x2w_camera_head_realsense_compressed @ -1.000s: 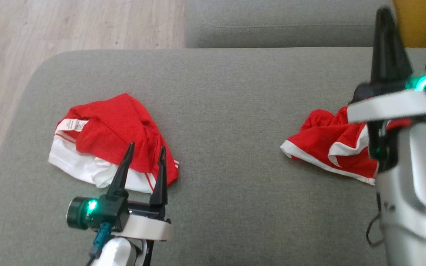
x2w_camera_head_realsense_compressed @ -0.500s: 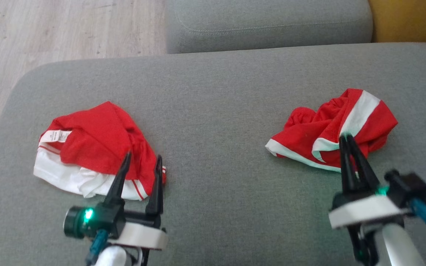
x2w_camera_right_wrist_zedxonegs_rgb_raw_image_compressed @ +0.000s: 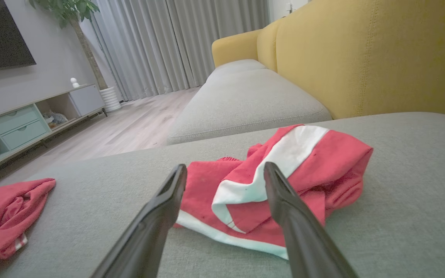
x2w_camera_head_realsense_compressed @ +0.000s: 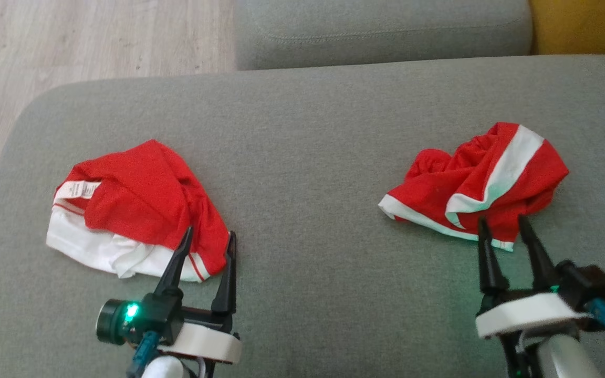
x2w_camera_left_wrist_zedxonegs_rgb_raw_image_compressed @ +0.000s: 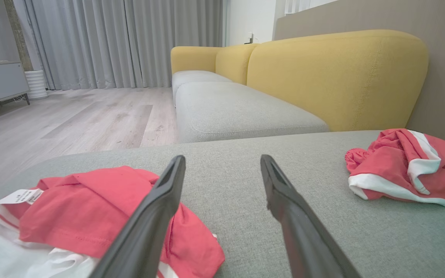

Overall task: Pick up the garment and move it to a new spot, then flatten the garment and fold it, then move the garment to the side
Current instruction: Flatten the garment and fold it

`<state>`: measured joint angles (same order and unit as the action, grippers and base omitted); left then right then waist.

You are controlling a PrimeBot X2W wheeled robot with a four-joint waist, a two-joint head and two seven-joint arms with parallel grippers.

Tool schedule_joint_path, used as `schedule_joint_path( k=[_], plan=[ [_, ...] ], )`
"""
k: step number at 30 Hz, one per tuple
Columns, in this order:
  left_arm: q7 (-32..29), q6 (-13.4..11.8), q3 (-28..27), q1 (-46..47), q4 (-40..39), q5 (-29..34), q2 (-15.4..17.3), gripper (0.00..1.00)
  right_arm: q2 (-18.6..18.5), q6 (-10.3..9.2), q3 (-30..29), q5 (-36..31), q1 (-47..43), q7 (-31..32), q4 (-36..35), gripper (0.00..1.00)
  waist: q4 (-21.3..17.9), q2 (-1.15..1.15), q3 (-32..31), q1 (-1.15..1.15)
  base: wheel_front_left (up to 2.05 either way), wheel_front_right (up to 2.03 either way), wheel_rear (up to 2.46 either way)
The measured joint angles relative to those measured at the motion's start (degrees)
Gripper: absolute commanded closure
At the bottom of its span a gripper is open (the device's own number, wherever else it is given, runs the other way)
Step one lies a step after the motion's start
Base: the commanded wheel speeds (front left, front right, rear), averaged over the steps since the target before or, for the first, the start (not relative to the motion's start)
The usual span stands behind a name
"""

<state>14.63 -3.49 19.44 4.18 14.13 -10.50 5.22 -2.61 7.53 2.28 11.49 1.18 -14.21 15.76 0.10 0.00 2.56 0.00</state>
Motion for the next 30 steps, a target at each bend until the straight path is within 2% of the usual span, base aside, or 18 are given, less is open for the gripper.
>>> schedule_joint_path(
  k=[3,7,11,15,16,17,22,25,26,30],
  plan=[
    [0.0,0.5,0.1,0.2,0.0,0.6,-0.3,0.0,0.0,0.0,-1.7,0.8,2.4,0.0,2.2,0.0,0.7,0.0,0.8,0.0,0.0,0.0,0.0],
    [0.0,1.0,0.1,0.8,0.1,0.6,-0.4,0.0,0.0,0.0,-3.5,5.2,7.4,1.2,7.7,0.0,1.7,0.0,2.5,0.01,0.0,0.0,0.0],
    [0.0,1.5,0.5,2.7,0.3,1.1,-0.7,0.0,0.0,0.0,-6.1,10.1,13.0,1.6,18.3,0.0,3.6,0.0,4.6,0.01,0.0,0.0,0.0],
    [0.0,1.6,0.4,2.8,0.6,1.1,-1.0,0.0,-0.1,0.0,-4.6,14.9,16.7,1.4,25.8,0.0,5.1,0.0,5.8,0.01,0.0,0.0,0.0],
    [0.0,1.6,0.4,2.8,0.7,1.1,-1.0,0.0,0.0,0.0,-4.1,15.3,17.5,1.0,27.0,0.55,5.4,0.0,6.0,0.01,0.0,0.0,0.0],
    [0.0,1.6,0.4,2.8,0.9,1.1,-1.1,0.0,0.0,0.0,-3.7,15.3,18.4,1.0,27.8,1.0,5.5,0.0,6.2,0.01,0.0,0.0,0.0],
    [0.0,1.9,-0.5,2.8,1.4,1.5,-1.2,0.0,0.0,0.0,-3.5,12.5,21.1,0.0,26.8,1.0,5.3,0.0,6.0,0.01,0.0,0.0,0.0],
    [0.0,2.0,-0.8,2.8,1.4,1.6,-1.3,0.0,-0.1,0.0,-4.4,10.5,20.8,0.0,20.8,1.0,4.7,0.0,5.5,0.0,0.0,0.0,0.0],
    [0.0,2.0,-0.8,2.8,1.4,1.6,-1.3,0.0,-0.1,0.0,-4.4,10.5,20.8,0.0,20.8,1.0,4.7,0.0,5.5,0.0,0.0,0.0,0.0],
    [0.0,2.0,-0.9,2.7,1.4,1.6,-1.6,0.0,-0.1,0.0,-4.5,8.4,19.9,-0.1,12.1,1.0,3.9,0.0,4.3,0.01,0.0,0.0,0.0]
  ],
)
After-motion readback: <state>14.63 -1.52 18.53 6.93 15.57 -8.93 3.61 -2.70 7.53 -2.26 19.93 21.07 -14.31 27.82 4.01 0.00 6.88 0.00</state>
